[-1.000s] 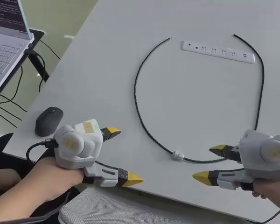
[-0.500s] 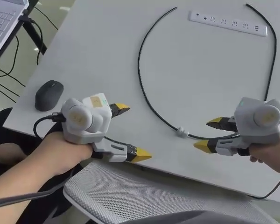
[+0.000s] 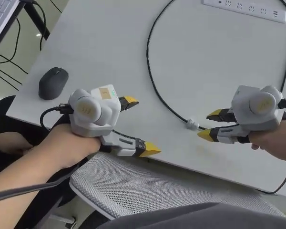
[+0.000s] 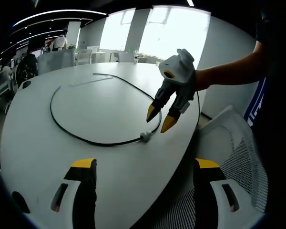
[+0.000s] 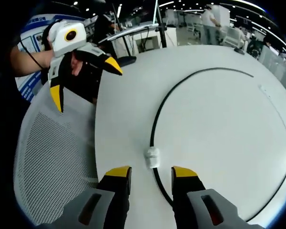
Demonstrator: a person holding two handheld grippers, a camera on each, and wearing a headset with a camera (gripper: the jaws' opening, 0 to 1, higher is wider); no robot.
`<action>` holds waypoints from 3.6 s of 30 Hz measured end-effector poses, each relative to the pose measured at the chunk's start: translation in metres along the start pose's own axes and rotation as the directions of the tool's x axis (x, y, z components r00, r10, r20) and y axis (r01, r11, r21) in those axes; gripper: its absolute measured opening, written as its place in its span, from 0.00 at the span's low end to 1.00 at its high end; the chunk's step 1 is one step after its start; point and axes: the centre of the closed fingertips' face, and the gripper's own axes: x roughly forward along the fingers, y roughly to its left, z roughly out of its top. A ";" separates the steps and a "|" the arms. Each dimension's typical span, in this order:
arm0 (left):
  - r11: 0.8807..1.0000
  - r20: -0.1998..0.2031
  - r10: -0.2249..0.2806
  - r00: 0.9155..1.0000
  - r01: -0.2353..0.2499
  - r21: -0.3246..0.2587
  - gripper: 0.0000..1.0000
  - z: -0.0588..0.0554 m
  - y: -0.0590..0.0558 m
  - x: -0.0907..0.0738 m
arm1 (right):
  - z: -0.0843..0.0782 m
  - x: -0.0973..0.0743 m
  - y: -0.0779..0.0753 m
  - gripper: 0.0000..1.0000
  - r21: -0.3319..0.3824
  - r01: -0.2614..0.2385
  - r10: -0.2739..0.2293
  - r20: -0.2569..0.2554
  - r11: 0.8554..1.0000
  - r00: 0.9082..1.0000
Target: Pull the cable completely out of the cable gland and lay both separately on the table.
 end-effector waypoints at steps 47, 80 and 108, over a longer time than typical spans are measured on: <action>0.999 -0.003 -0.040 0.999 0.040 -0.033 0.79 -0.006 -0.010 0.009 | 0.001 0.018 0.000 0.08 -0.068 -0.049 0.046 -0.042 0.996 0.998; 0.986 0.032 -0.136 0.990 0.132 0.103 0.73 0.069 -0.055 0.049 | 0.015 -0.068 0.025 0.07 -0.150 -0.073 0.083 0.057 0.986 0.995; 0.964 0.085 -0.249 0.965 0.238 0.122 0.48 0.102 -0.084 0.071 | 0.023 -0.103 0.047 0.07 -0.342 -0.089 0.119 0.068 0.936 0.990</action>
